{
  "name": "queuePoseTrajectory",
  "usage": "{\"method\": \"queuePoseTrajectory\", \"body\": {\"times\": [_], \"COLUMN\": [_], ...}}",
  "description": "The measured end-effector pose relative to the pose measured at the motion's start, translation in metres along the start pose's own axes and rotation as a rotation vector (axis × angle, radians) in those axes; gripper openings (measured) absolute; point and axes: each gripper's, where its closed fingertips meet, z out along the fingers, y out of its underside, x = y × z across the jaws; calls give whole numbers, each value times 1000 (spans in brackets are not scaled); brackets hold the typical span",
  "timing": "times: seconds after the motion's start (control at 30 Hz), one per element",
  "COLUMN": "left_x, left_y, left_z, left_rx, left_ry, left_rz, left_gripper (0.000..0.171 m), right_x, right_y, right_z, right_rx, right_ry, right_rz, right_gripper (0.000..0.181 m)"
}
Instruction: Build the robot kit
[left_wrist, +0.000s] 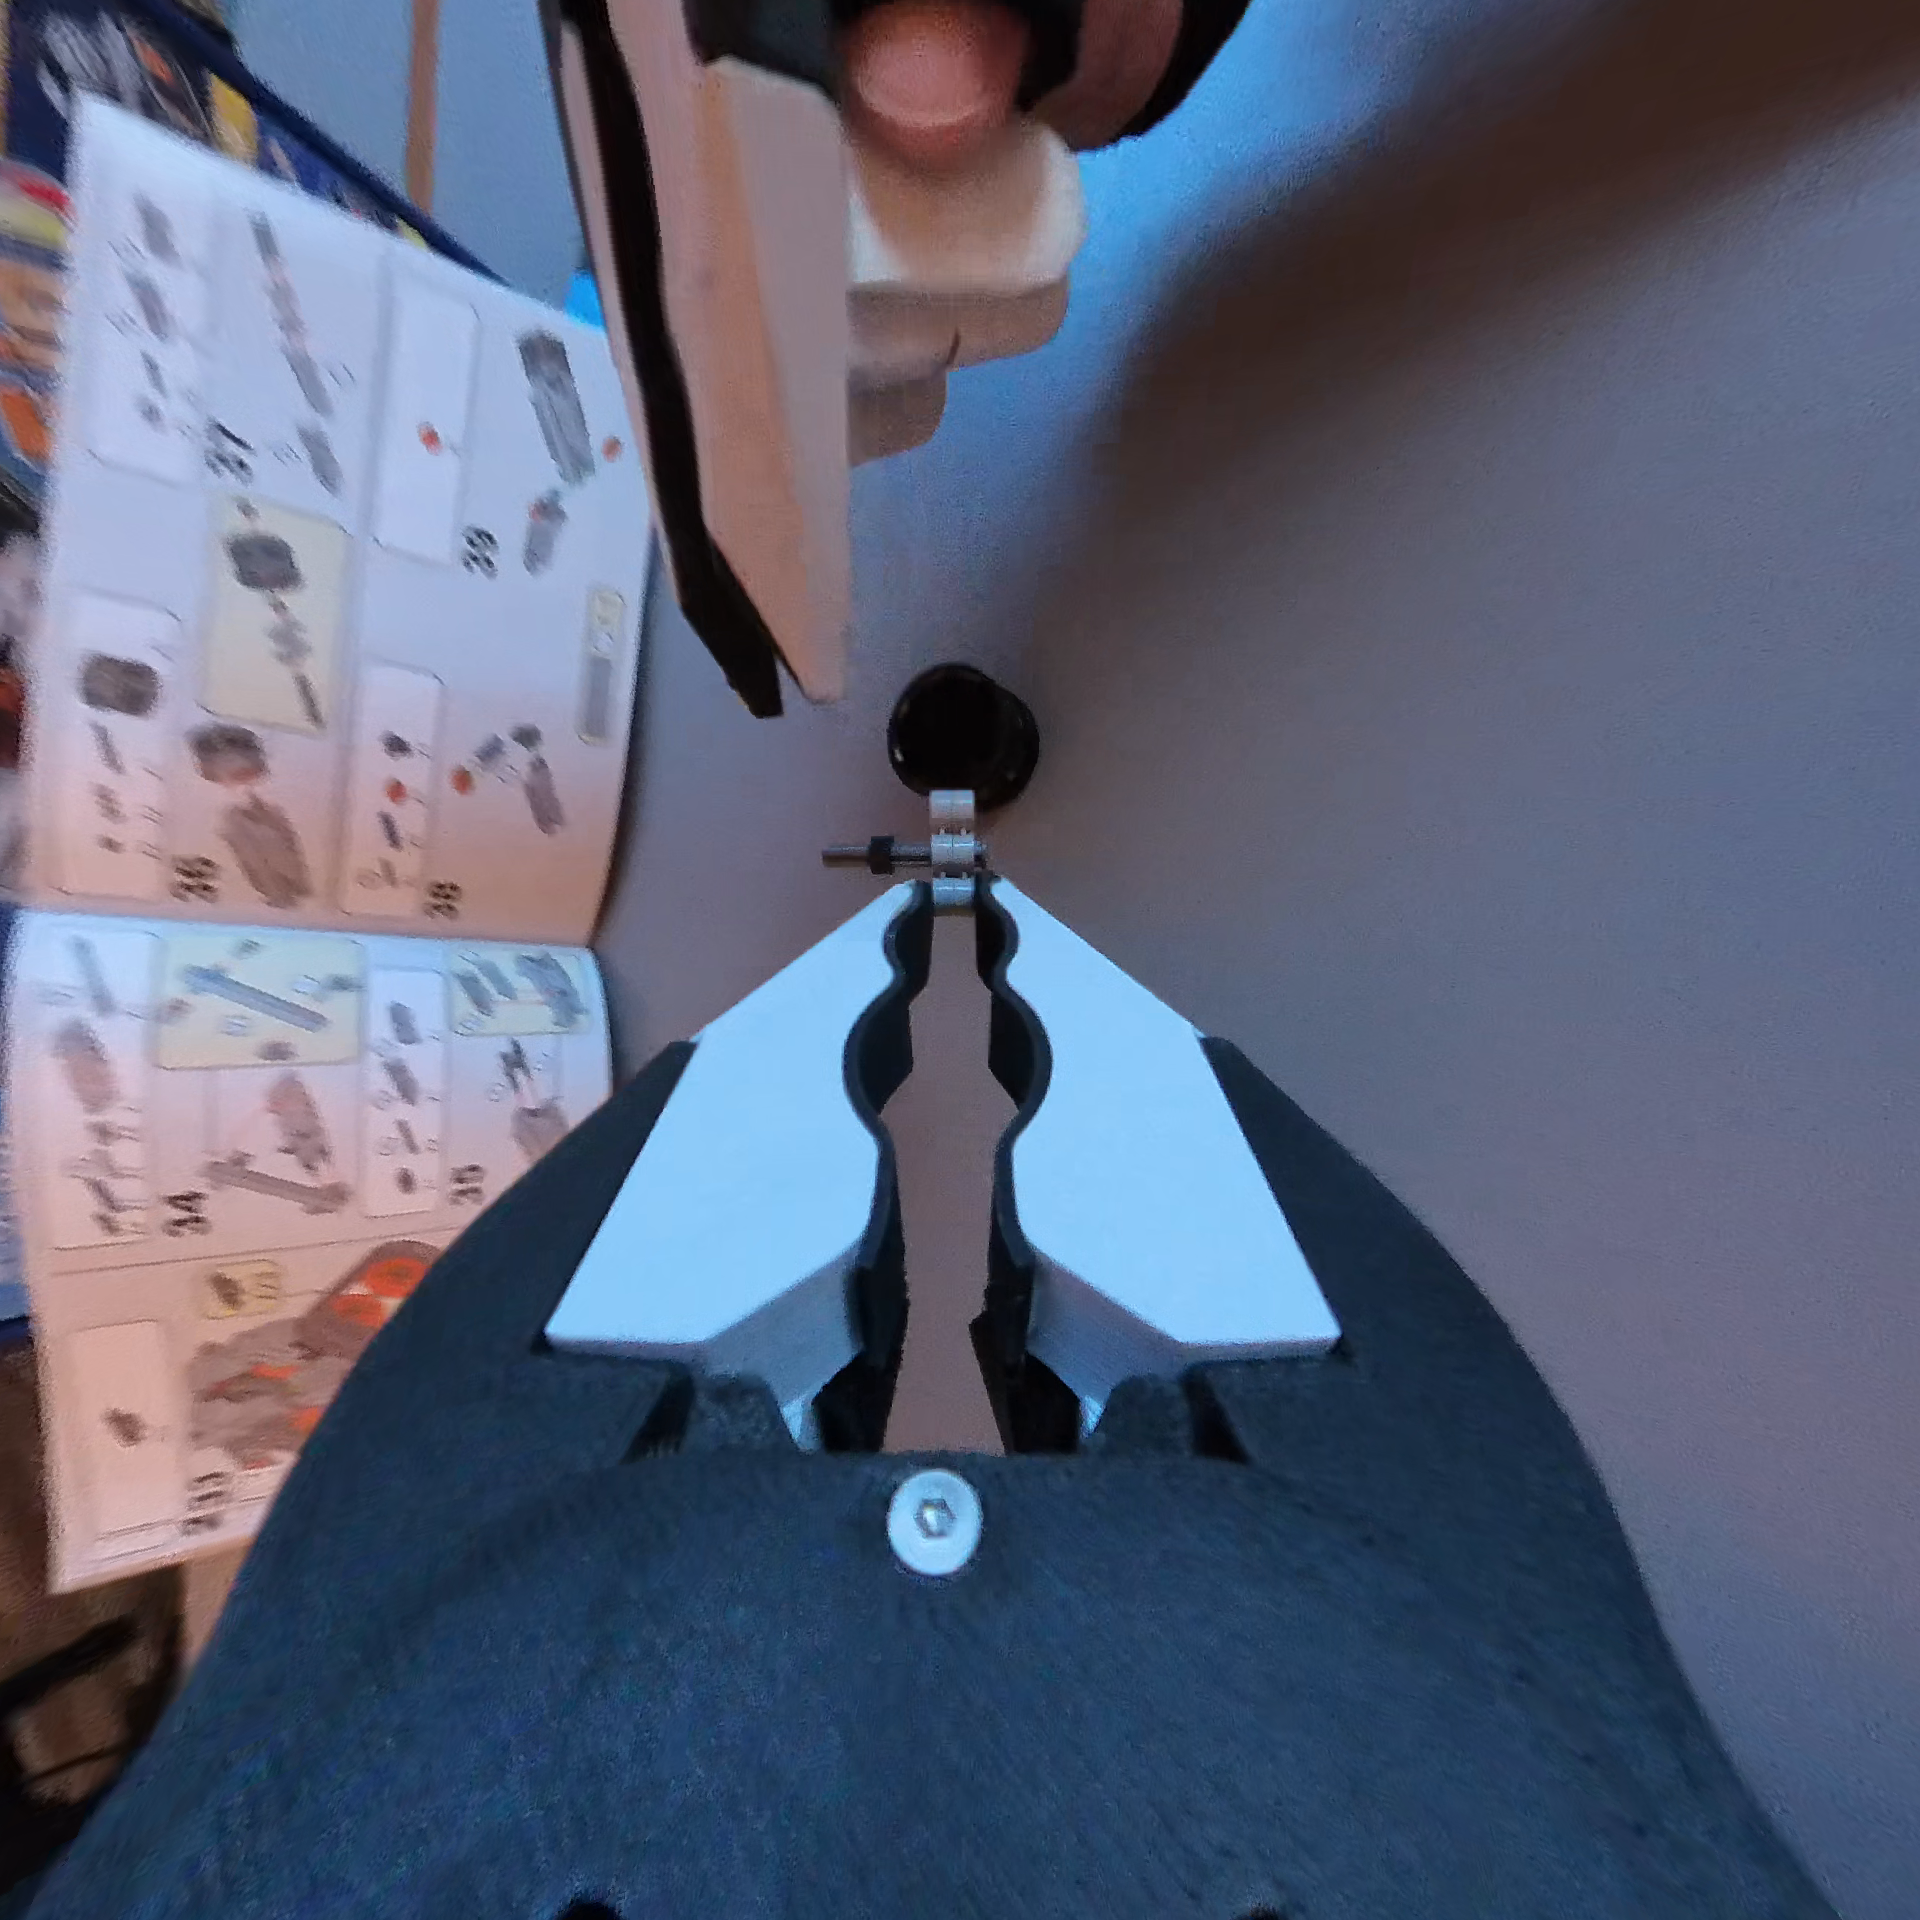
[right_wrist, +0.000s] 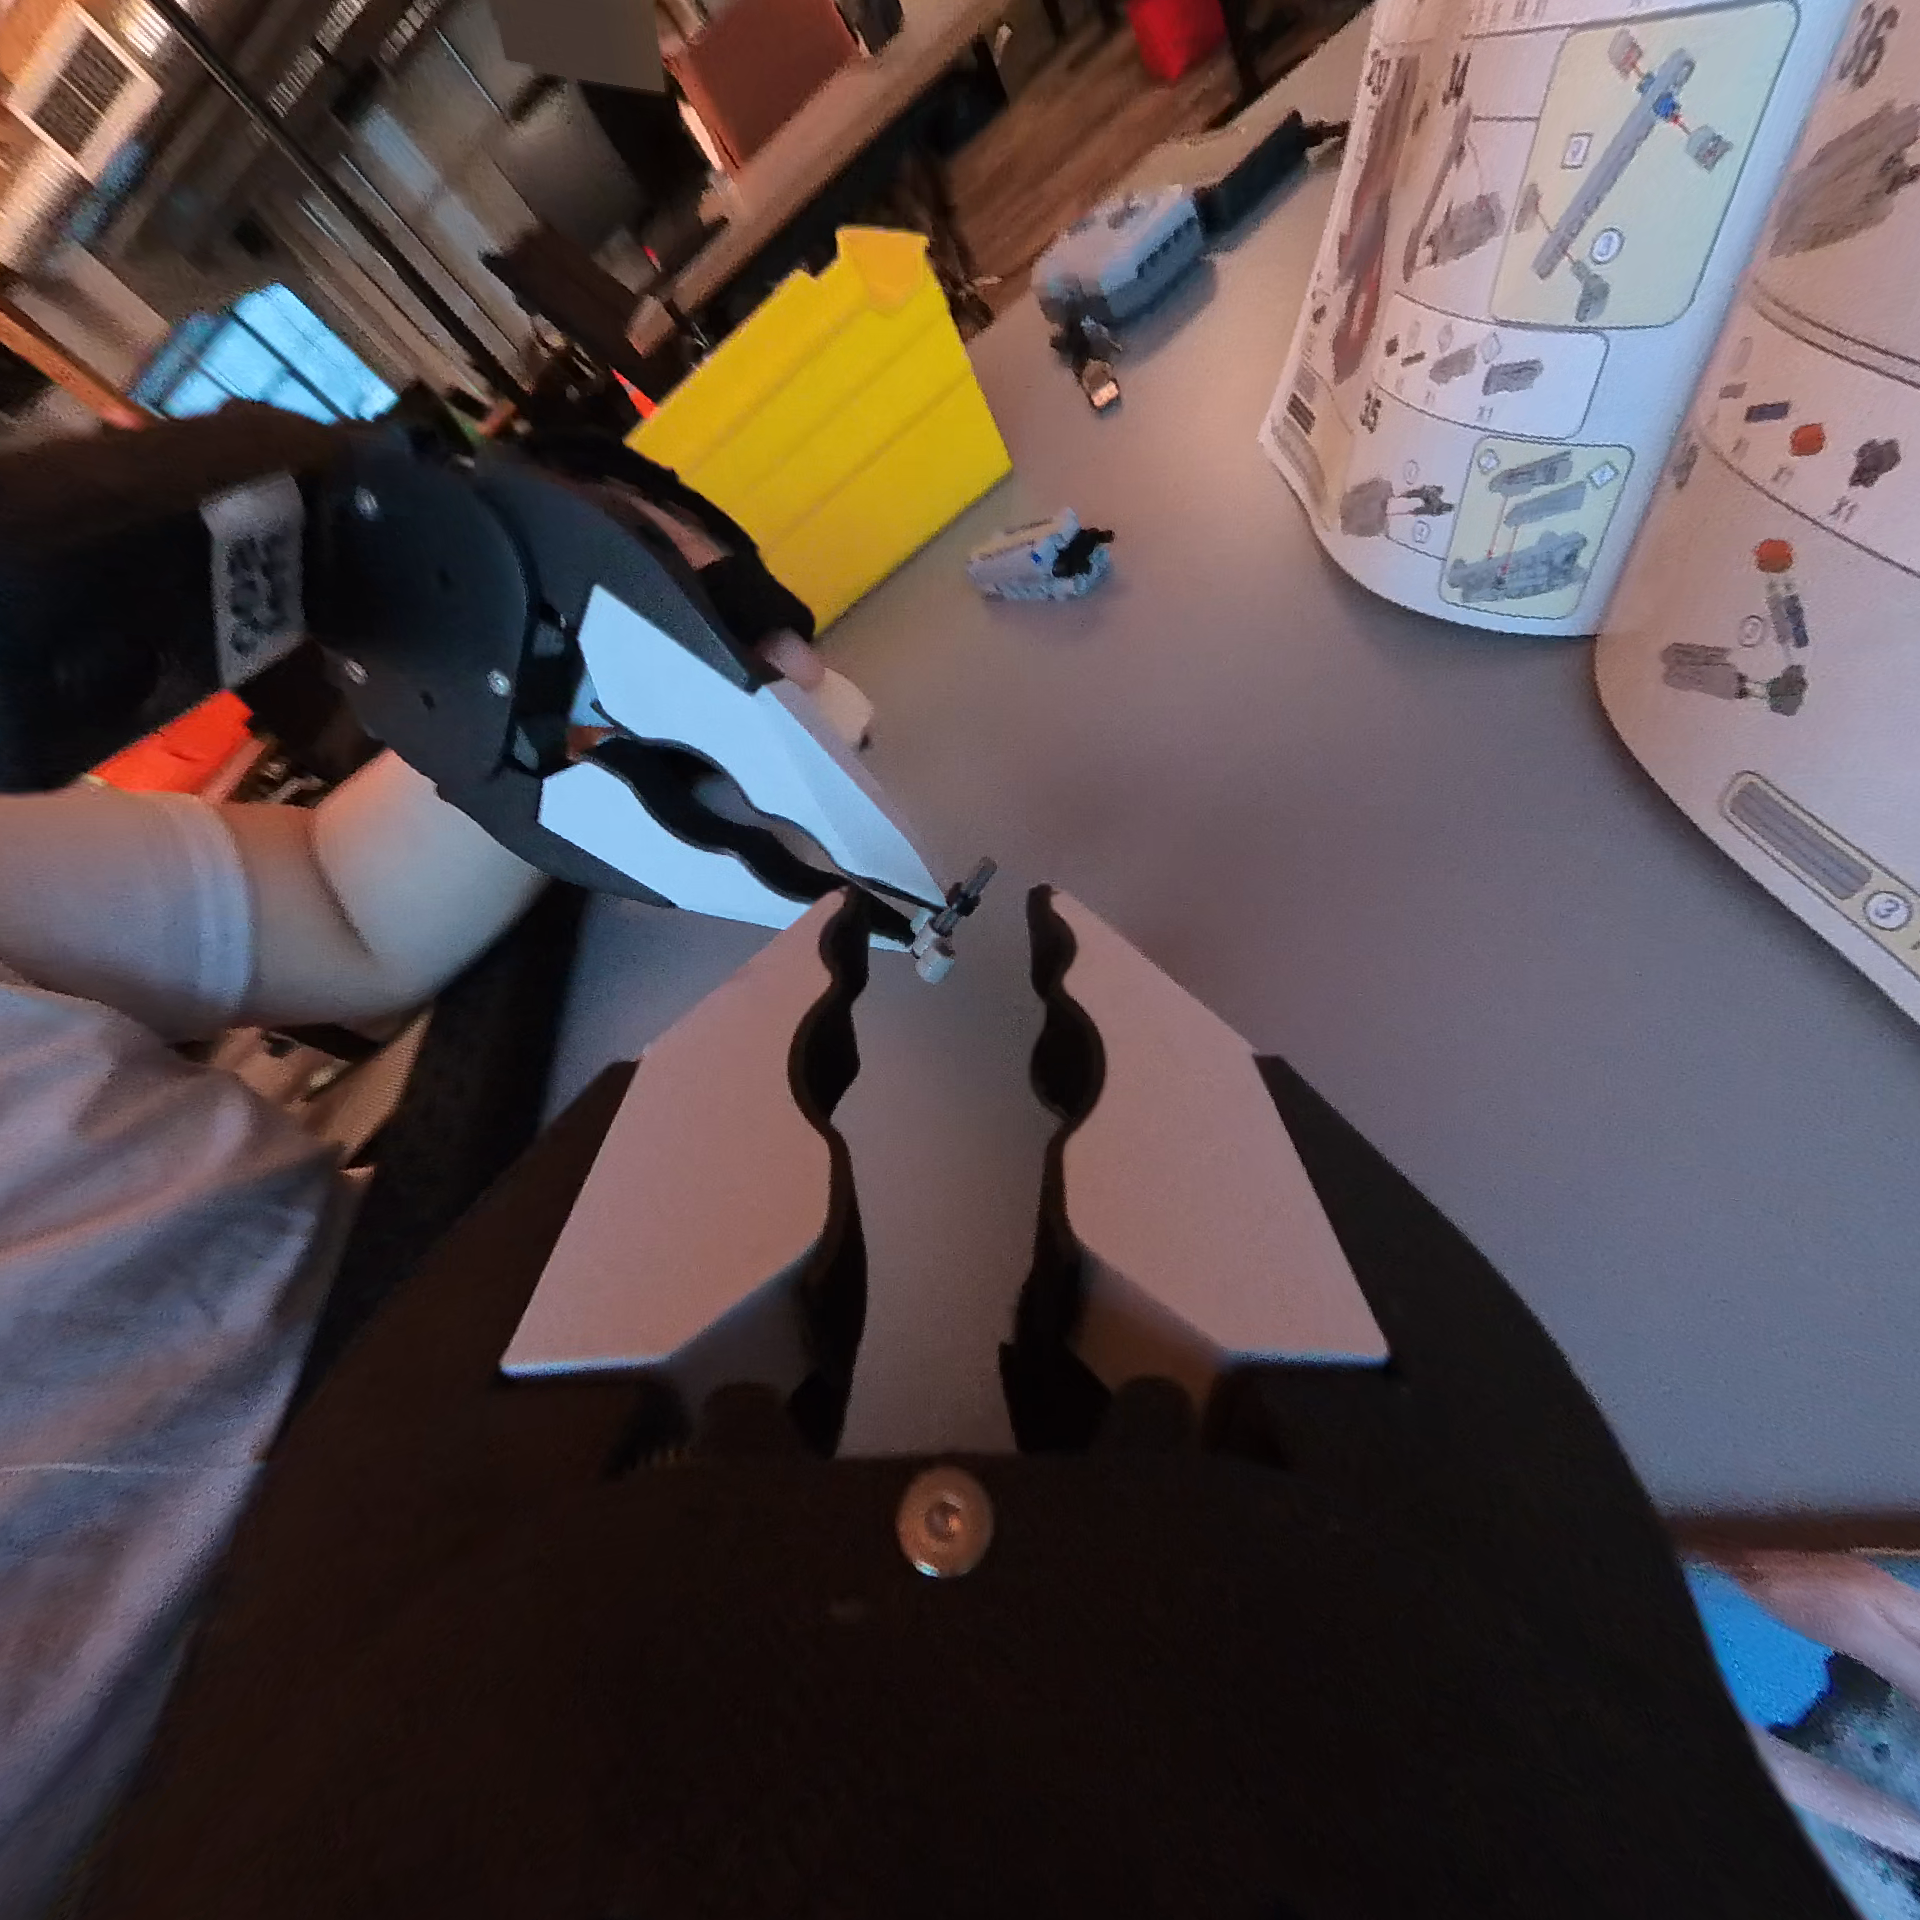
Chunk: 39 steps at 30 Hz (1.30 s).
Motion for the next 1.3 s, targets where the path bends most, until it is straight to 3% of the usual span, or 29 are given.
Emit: {"method": "queuePoseTrajectory", "body": {"times": [0.17,0.43,0.5,0.63,0.7,0.8,0.9,1.0,1.13,1.2,1.3], "left_x": [2,6,7,8,7,7,8,6,5,6,6], "left_y": [-15,-26,-27,-28,-29,-28,-28,-27,-25,-26,-26], "left_z": [-8,-13,-13,-14,-16,-16,-14,-15,-15,-16,-16], "left_rx": [36,71,75,79,91,76,71,69,59,63,65], "left_ry": [-40,-60,-59,-57,-59,-68,-69,-76,-79,-78,-79], "left_rz": [96,157,165,169,168,182,186,190,190,192,194], "left_gripper": [6,6,6,6,6,6,6,6,6,6,6], "right_x": [-11,-14,-19,-21,-19,-22,-21,-18,-20,-24,-25], "right_y": [-1,8,8,7,6,8,8,8,11,13,13], "right_z": [-1,6,6,6,6,6,6,7,9,10,9], "right_rx": [10,-32,-33,-32,-22,-30,-39,-30,-42,-57,-64], "right_ry": [-104,-153,-190,-190,-190,-218,-202,-187,-218,-238,-245], "right_rz": [95,154,170,152,177,188,167,188,213,203,210], "right_gripper": [23,17,3,4,13,2,3,22,17,4,3]}}
